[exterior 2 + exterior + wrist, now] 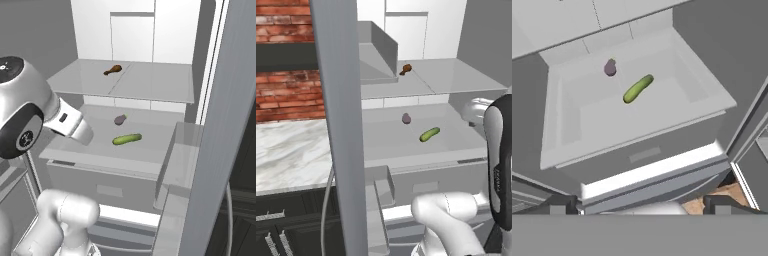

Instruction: Transport the fish and cucumber to the fridge. Place the fish on the rack containing meat and place the cucumber on the rack containing the vegetable, ensuring meats and vegetables are on different racks.

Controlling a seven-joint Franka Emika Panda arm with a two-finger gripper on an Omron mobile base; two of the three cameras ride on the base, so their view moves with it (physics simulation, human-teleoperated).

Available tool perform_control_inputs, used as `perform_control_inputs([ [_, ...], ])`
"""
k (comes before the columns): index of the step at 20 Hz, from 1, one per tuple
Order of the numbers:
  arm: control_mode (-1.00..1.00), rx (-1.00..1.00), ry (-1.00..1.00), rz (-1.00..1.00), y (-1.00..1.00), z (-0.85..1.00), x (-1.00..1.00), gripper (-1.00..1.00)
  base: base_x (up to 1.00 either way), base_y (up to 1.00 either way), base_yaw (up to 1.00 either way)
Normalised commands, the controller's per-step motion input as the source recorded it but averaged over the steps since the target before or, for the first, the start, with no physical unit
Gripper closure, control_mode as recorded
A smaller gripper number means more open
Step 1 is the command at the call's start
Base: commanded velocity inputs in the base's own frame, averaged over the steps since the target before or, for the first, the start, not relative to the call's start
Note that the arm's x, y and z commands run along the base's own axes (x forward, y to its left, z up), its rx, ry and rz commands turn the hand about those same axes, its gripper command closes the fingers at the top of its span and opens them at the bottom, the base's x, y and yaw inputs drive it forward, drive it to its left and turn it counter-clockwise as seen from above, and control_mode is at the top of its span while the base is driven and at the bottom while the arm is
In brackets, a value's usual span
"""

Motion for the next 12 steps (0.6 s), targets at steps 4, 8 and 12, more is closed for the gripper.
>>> perform_control_inputs([
  [4, 1.00, -0.04, -0.08, 0.06, 0.09, 0.01, -0.50, -1.00, -0.25, 0.00, 0.03],
  [8, 1.00, 0.00, 0.00, 0.00, 0.00, 0.00, 0.00, -1.00, -1.00, 0.05, 0.12],
  [12, 1.00, 0.00, 0.00, 0.00, 0.00, 0.00, 0.00, -1.00, -1.00, 0.17, 0.09],
])
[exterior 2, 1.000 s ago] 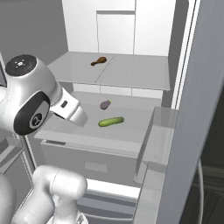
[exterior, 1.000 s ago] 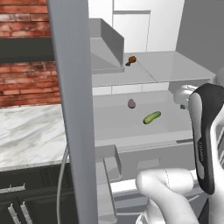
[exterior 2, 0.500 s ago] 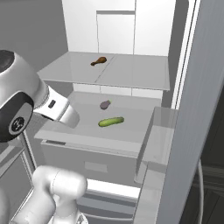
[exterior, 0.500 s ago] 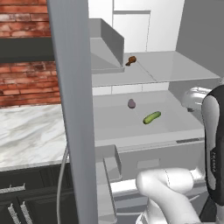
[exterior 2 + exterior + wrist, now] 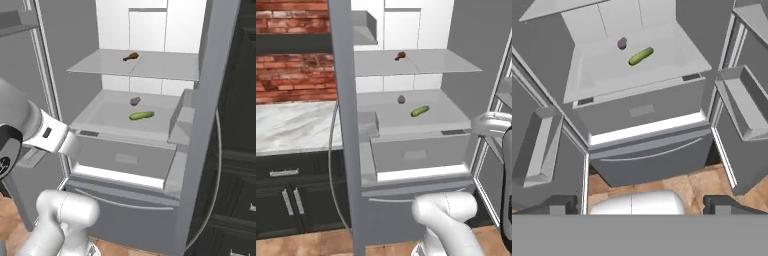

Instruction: Transport the fish and cucumber to the fridge. Place the fish on the rack containing meat and place the cucumber on the rack containing the vegetable, ensuring meats and vegetables are on different racks.

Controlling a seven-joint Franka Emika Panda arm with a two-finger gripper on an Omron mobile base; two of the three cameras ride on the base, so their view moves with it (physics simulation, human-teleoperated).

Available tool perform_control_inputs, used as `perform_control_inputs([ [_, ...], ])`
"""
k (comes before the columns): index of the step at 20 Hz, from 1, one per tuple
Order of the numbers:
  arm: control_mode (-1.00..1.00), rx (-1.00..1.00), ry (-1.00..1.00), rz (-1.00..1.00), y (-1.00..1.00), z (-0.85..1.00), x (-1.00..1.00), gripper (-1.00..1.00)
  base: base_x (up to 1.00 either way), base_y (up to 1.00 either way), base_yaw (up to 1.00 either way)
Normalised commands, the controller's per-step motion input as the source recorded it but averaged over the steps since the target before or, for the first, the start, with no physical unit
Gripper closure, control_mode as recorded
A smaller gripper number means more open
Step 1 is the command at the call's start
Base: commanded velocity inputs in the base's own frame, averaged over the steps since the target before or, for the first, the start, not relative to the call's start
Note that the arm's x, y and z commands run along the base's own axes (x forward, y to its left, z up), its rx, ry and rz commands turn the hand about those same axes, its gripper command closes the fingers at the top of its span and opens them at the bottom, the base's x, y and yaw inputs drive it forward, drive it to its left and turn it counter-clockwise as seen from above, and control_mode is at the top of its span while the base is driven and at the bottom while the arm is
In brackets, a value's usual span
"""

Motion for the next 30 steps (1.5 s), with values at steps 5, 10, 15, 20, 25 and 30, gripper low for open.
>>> perform_control_inputs([
  [5, 1.00, 0.00, 0.00, 0.00, 0.00, 0.00, 0.00, -1.00, -1.00, 0.26, 0.06],
  [10, 1.00, 0.00, 0.00, 0.00, 0.00, 0.00, 0.00, -1.00, -1.00, 0.28, 0.01],
  [15, 1.00, 0.00, 0.00, 0.00, 0.00, 0.00, 0.00, -1.00, -1.00, 0.51, 0.01],
  [20, 1.00, 0.00, 0.00, 0.00, 0.00, 0.00, 0.00, -1.00, -1.00, 0.59, 0.01],
  [25, 1.00, 0.00, 0.00, 0.00, 0.00, 0.00, 0.00, -1.00, -1.00, 0.37, 0.00],
  [30, 1.00, 0.00, 0.00, 0.00, 0.00, 0.00, 0.00, -1.00, -1.00, 0.14, 0.00],
])
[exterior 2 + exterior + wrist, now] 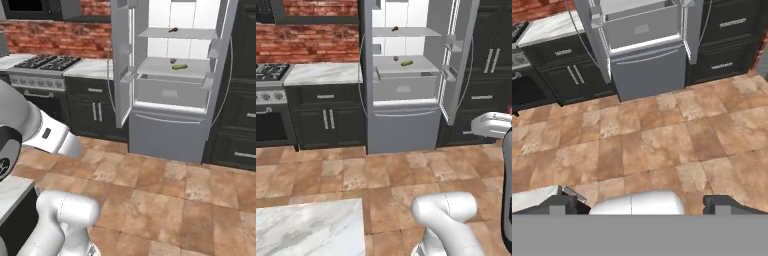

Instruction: Transport the fish and cucumber to the fridge. Place the fish on the rack containing meat and place the cucumber on the rack containing the vegetable, ensuring meats and vegetables are on different racks.

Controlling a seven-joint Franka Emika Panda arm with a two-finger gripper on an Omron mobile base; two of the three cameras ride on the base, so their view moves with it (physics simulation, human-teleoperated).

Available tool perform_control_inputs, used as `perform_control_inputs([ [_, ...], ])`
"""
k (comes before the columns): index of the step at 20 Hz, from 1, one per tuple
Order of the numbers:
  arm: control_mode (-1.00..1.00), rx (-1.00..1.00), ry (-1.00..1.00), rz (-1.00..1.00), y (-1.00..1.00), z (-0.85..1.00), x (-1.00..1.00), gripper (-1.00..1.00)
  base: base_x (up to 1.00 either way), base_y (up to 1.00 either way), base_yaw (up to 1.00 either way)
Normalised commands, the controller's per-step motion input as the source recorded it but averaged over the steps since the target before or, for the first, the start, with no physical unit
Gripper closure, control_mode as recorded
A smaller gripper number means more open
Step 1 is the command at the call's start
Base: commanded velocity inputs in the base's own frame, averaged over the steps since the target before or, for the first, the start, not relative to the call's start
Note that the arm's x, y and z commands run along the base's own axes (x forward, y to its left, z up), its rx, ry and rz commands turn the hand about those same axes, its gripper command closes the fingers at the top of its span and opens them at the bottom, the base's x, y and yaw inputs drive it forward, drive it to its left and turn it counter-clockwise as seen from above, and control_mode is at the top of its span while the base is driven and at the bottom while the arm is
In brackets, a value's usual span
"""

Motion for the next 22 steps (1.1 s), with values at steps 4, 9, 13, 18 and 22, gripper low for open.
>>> perform_control_inputs([
  [4, 1.00, 0.00, 0.00, 0.00, 0.00, 0.00, 0.00, -1.00, -1.00, 0.15, 0.00],
  [9, 1.00, 0.00, 0.00, 0.00, 0.00, 0.00, 0.00, -1.00, -1.00, 0.22, 0.00],
  [13, 1.00, 0.00, 0.00, 0.00, 0.00, 0.00, 0.00, -1.00, -1.00, 0.16, 0.00],
  [18, 1.00, 0.00, 0.00, 0.00, 0.00, 0.00, 0.00, -1.00, -1.00, 0.05, 0.00],
  [22, 1.00, 0.00, 0.00, 0.00, 0.00, 0.00, 0.00, -1.00, -1.00, 0.29, 0.00],
])
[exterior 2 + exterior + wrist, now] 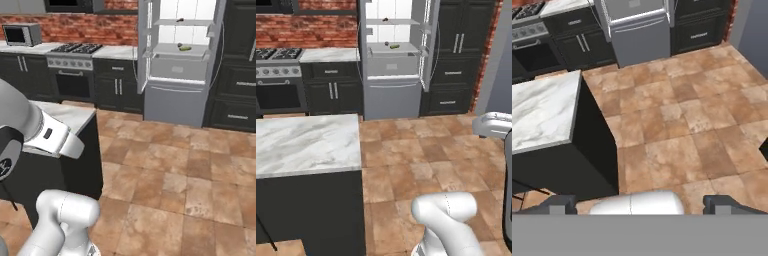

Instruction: Transport the fish and cucumber to the fridge. Place the fish on the rack containing meat and place the cucumber on the rack containing the vegetable, ensuring meats and vegetables are on different racks.

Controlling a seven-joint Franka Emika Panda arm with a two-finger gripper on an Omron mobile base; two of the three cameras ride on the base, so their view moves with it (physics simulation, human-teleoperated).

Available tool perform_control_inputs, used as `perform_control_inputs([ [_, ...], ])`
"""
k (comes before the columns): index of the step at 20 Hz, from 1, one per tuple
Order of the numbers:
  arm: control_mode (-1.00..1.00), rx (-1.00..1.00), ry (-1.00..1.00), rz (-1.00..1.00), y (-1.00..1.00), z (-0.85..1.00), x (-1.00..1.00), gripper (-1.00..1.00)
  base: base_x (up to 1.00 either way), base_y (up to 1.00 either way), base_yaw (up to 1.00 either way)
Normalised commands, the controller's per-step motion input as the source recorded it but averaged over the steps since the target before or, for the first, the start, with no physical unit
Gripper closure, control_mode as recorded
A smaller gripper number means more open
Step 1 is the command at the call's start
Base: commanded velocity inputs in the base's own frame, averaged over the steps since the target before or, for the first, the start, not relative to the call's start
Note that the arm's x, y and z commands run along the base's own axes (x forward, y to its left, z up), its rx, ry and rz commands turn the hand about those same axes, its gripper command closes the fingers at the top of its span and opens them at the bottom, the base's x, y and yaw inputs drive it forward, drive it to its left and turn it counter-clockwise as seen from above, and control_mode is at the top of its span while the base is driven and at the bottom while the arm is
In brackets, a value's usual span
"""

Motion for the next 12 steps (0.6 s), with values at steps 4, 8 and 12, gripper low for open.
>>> perform_control_inputs([
  [4, 1.00, 0.00, 0.00, 0.00, 0.00, 0.00, 0.00, -1.00, -0.67, 1.00, 0.00],
  [8, 1.00, 0.00, 0.00, 0.00, 0.00, 0.00, 0.00, -1.00, 0.10, 1.00, 0.00],
  [12, 1.00, 0.00, 0.00, 0.00, 0.00, 0.00, 0.00, -1.00, 0.31, 1.00, 0.00],
])
